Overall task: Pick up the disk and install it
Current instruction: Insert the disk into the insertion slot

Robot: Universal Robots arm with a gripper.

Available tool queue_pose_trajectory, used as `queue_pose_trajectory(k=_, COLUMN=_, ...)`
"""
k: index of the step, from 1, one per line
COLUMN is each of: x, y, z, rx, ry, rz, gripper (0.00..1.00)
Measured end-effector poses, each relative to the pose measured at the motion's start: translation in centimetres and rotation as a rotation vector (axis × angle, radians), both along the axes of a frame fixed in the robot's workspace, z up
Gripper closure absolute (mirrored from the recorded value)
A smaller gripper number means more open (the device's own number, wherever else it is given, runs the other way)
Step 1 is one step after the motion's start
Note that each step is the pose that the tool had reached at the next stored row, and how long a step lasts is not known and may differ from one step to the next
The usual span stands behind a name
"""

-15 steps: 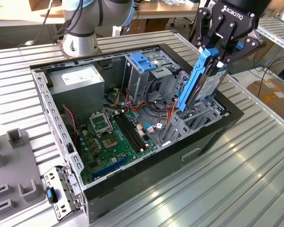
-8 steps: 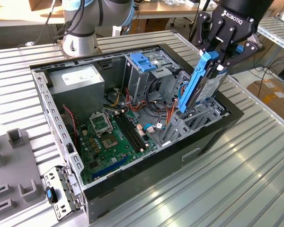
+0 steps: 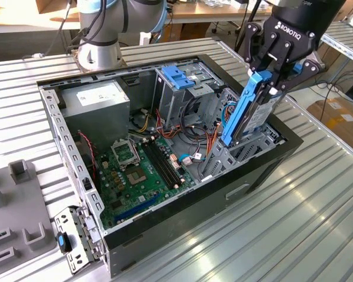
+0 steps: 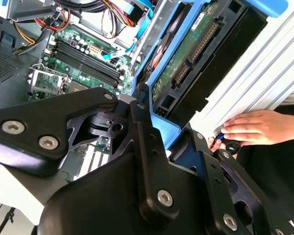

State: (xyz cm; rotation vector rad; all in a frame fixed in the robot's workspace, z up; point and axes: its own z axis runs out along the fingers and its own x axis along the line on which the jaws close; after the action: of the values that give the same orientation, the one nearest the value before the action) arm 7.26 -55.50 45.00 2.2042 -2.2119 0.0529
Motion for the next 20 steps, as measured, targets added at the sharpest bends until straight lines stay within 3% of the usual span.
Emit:
queue_pose_trajectory(k=6, x=0.00, y=0.03, z=-0.23, rx=0.0003, ry=0.0002, rz=0.000, gripper=0.64)
queue_pose_trajectory(k=10, x=0.00, y=0.30, z=-0.28, rx=0.0000, ry=0.0003, rz=0.000, gripper=0.64)
queue_pose_trajectory(k=20, x=0.00, y=0.30, z=-0.94, rx=0.0001, ry=0.0008, rz=0.000, gripper=0.64)
